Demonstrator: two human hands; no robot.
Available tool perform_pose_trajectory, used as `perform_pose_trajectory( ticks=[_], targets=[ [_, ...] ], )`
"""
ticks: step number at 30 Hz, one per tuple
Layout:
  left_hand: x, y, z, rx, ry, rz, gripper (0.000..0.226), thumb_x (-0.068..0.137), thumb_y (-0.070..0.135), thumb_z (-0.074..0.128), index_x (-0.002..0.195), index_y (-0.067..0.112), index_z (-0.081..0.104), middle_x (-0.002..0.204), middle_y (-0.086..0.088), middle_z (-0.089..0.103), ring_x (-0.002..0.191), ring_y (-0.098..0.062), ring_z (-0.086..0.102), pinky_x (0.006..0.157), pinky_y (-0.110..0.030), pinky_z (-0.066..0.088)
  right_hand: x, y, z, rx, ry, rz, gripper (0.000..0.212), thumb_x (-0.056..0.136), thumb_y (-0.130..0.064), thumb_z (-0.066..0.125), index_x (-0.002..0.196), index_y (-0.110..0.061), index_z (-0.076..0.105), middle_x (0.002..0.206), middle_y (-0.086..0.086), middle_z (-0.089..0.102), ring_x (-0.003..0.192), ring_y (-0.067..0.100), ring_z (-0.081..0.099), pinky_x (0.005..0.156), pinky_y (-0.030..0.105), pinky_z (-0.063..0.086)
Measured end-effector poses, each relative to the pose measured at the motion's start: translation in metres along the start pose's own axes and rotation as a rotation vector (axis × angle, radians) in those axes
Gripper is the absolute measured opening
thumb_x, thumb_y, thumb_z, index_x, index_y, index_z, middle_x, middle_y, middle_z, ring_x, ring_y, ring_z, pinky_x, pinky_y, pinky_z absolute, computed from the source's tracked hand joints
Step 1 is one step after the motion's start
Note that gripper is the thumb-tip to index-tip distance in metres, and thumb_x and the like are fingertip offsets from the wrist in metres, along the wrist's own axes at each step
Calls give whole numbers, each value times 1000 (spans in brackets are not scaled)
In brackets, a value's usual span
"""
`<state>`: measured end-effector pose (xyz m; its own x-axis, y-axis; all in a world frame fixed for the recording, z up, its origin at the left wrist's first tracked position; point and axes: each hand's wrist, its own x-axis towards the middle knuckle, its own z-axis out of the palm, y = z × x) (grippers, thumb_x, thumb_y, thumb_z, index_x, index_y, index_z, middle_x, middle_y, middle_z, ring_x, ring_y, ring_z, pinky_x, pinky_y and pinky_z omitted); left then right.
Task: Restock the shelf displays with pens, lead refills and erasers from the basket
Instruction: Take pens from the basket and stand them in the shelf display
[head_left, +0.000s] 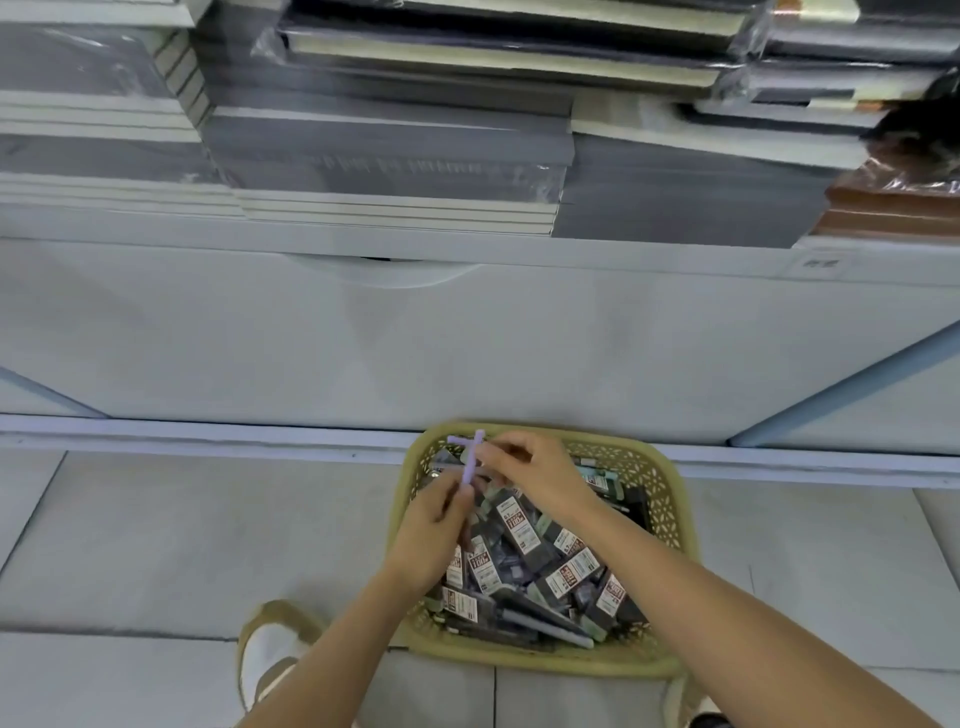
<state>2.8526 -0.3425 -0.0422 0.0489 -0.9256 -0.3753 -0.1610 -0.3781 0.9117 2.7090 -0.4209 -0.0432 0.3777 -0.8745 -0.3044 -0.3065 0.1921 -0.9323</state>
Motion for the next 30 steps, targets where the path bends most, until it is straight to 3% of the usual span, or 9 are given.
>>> perform_pose_trajectory(
  ticks=[2,4,6,9,15,19,23,27,30],
  targets=[
    [1,-5,-8,-9,106,-41,19,104,15,40,95,10,57,56,7,48,49,-11,42,45,-22,38,2,9,-5,-188,110,-24,8,88,-27,68,96,-25,69,90,-11,70,82,6,65,75,24,52],
    [3,-11,-16,-44,149,-89,21,104,16,40,97,7,57,59,1,47,50,-13,38,46,-24,34,2,22,-12,-482,147,8,26,87,-27,70,111,-21,64,109,-8,65,101,9,60,89,25,47],
    [4,-17,-18,-74,141,-138,22,104,17,41,98,4,58,60,0,48,51,-13,40,49,-25,33,-1,34,-14,-673,88,44,44,86,-30,71,126,-19,56,123,-5,56,115,12,51,99,28,42],
    [3,-22,-14,-74,110,-167,24,103,22,43,96,9,62,62,1,49,51,-11,41,48,-24,34,-1,46,-10,-734,-4,73,60,83,-32,73,136,-18,48,126,-3,48,114,13,50,101,29,42],
    [6,-24,-12,-55,114,-163,25,103,23,44,96,11,64,63,2,48,52,-10,40,49,-24,33,1,46,-17,-795,-3,7,35,83,-33,73,111,-18,58,108,-6,42,86,8,49,75,20,41],
    [7,-22,-9,-48,126,-165,20,102,24,46,97,15,62,66,2,51,52,-8,42,49,-21,35,-4,50,-28,-867,-9,-78,17,88,-17,67,105,-12,64,117,0,48,85,11,54,77,18,44],
    [8,-17,-5,-57,140,-157,16,101,23,48,101,14,61,71,-3,51,58,-11,43,50,-19,37,-5,41,-38,-779,43,-220,15,93,-15,62,102,-8,71,104,2,60,87,14,55,79,26,45],
    [9,-8,1,-135,167,-154,17,101,20,49,101,8,60,70,-5,51,53,-9,41,46,-16,37,-1,15,-40,-605,82,-196,25,94,-31,58,95,-11,72,89,-7,61,75,1,56,71,16,43],
    [8,2,6,-247,187,-153,16,99,22,53,97,8,61,69,-1,55,51,-5,45,46,-17,39,-2,-3,-36,-324,113,-134,17,90,-33,65,94,-19,73,71,-16,64,60,-4,57,59,10,42]
  ],
)
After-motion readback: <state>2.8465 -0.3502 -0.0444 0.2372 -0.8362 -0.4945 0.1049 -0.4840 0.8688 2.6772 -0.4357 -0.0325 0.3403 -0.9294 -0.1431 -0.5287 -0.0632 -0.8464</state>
